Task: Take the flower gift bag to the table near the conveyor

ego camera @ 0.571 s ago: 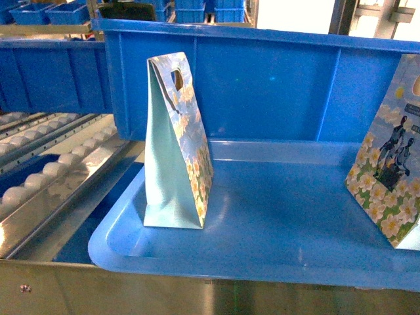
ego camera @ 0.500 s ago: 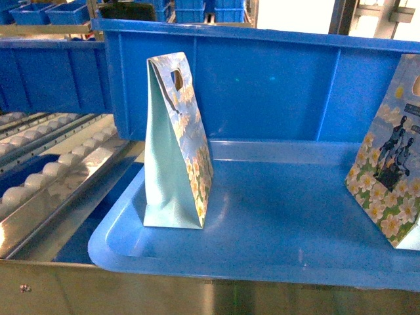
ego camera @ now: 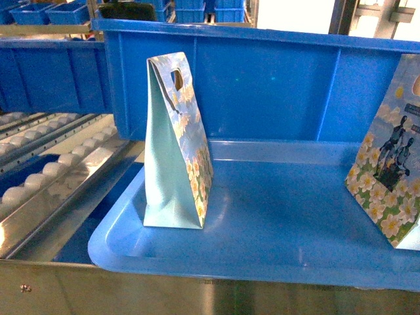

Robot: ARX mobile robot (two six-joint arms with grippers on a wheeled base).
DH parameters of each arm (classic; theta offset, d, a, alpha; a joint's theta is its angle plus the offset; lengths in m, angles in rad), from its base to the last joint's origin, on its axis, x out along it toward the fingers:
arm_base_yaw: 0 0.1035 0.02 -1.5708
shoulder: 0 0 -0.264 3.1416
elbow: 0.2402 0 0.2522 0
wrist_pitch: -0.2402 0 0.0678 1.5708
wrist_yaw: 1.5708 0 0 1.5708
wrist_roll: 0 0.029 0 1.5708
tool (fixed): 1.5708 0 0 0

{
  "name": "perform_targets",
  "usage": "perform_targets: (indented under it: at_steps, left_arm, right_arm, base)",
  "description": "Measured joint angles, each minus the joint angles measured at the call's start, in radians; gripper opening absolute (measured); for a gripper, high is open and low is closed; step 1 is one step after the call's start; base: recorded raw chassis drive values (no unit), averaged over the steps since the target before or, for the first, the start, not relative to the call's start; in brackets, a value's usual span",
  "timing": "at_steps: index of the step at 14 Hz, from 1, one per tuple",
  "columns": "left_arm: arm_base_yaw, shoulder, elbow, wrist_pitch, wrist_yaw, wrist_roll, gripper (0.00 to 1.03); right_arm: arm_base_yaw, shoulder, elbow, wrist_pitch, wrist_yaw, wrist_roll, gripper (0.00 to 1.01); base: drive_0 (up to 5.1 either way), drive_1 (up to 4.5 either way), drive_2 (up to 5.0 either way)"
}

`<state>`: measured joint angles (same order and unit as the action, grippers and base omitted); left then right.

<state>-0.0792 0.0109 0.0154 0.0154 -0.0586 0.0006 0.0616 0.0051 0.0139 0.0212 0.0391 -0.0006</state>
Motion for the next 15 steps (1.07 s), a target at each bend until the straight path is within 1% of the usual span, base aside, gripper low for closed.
perform_targets:
  at_steps: [1, 2, 3, 4, 5, 6, 7, 8, 9, 10, 11, 12, 13, 15]
  left_arm:
    - [-0.015, 0.002, 0.0, 0.009, -0.002, 0.0, 0.98]
    - [-0.044, 0.016, 0.0, 0.044, -0.011, 0.0, 0.98]
    - [-0.051, 0.064, 0.001, 0.091, -0.024, -0.002, 0.98]
    - [-0.066, 0.138, 0.002, 0.154, -0.045, -0.003, 0.98]
    - [-0.124, 0.254, 0.021, 0.257, -0.072, -0.003, 0.98]
    - [-0.146, 0.391, 0.077, 0.367, -0.075, -0.01, 0.98]
    - [-0.148, 0.507, 0.129, 0.441, -0.072, -0.02, 0.98]
    - [-0.153, 0.602, 0.181, 0.461, -0.063, -0.028, 0.98]
    - [-0.168, 0.702, 0.242, 0.474, -0.059, -0.037, 0.98]
    - [-0.185, 0.777, 0.307, 0.474, -0.056, -0.047, 0.98]
    - [-0.2, 0.829, 0.359, 0.47, -0.05, -0.054, 0.98]
    - [-0.201, 0.836, 0.368, 0.467, -0.048, -0.055, 0.98]
    - [-0.209, 0.871, 0.41, 0.46, -0.045, -0.067, 0.98]
    - [-0.224, 0.954, 0.52, 0.413, -0.021, -0.105, 0.98]
  right_arm:
    - [0.012, 0.0, 0.0, 0.001, 0.007, 0.0, 0.98]
    - [0.039, 0.006, 0.0, 0.01, 0.021, 0.0, 0.98]
    - [0.056, 0.018, 0.001, 0.018, 0.035, 0.0, 0.98]
    - [0.09, 0.047, 0.006, 0.028, 0.069, 0.0, 0.98]
    - [0.132, 0.143, 0.04, 0.118, 0.091, -0.002, 0.98]
    - [0.163, 0.268, 0.092, 0.212, 0.101, -0.006, 0.98]
    - [0.183, 0.373, 0.127, 0.262, 0.111, -0.008, 0.98]
    - [0.209, 0.46, 0.163, 0.306, 0.121, -0.01, 0.98]
    - [0.22, 0.561, 0.222, 0.335, 0.122, -0.014, 0.98]
    - [0.22, 0.64, 0.282, 0.345, 0.125, -0.014, 0.98]
    - [0.221, 0.693, 0.323, 0.346, 0.126, -0.014, 0.98]
    - [0.221, 0.701, 0.33, 0.345, 0.126, -0.014, 0.98]
    - [0.222, 0.739, 0.366, 0.341, 0.126, -0.012, 0.98]
    - [0.225, 0.834, 0.47, 0.309, 0.122, 0.0, 0.98]
  base:
    - [0.0, 0.0, 0.0]
    - [0.0, 0.0, 0.0]
    - [0.0, 0.0, 0.0]
    - [0.0, 0.0, 0.0]
    - [0.0, 0.0, 0.0]
    - [0.0, 0.0, 0.0]
    - [0.0, 0.0, 0.0]
    - [0.0, 0.0, 0.0]
    - [0.0, 0.0, 0.0]
    - [0.0, 0.0, 0.0]
    - [0.0, 0.0, 0.0]
    - [0.0, 0.0, 0.0]
    - [0.0, 0.0, 0.0]
    - [0.0, 0.0, 0.0]
